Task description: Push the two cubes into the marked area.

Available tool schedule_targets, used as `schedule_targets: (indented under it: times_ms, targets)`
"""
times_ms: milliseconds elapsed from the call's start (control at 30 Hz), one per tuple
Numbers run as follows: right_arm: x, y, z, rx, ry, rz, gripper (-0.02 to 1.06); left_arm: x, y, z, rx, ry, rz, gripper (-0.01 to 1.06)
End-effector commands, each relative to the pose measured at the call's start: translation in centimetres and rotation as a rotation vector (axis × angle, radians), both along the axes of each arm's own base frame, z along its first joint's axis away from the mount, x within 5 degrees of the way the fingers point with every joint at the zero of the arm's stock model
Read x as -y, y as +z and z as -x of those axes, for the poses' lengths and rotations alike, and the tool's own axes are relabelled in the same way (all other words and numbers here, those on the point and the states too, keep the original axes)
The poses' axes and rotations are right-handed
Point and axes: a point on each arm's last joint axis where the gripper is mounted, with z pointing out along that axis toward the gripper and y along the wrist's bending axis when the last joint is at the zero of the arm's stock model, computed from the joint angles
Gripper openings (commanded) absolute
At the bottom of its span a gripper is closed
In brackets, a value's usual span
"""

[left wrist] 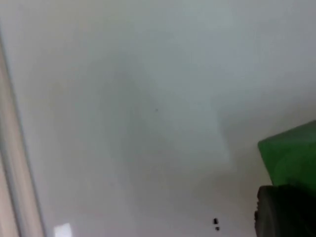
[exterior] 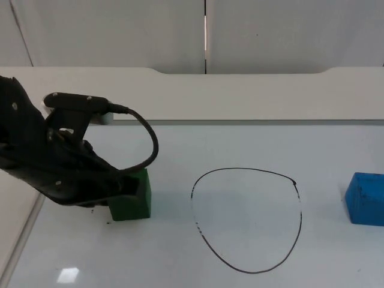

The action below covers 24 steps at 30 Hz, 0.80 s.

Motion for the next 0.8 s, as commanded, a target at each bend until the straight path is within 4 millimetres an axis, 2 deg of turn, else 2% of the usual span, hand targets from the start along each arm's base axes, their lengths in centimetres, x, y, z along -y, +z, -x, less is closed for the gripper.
schedule_targets:
  times_ms: [0,767]
  targets:
    - [0.1,0.1,0.0,0.006,-0.002,0.003,0.62,0.6,0.1,0.0,0.021,0.001,0.008,0.00]
    - [0.1,0.1,0.0,0.000,-0.002,0.002,0.62,1.8,0.2,0.3,0.044,-0.019,0.015,0.00]
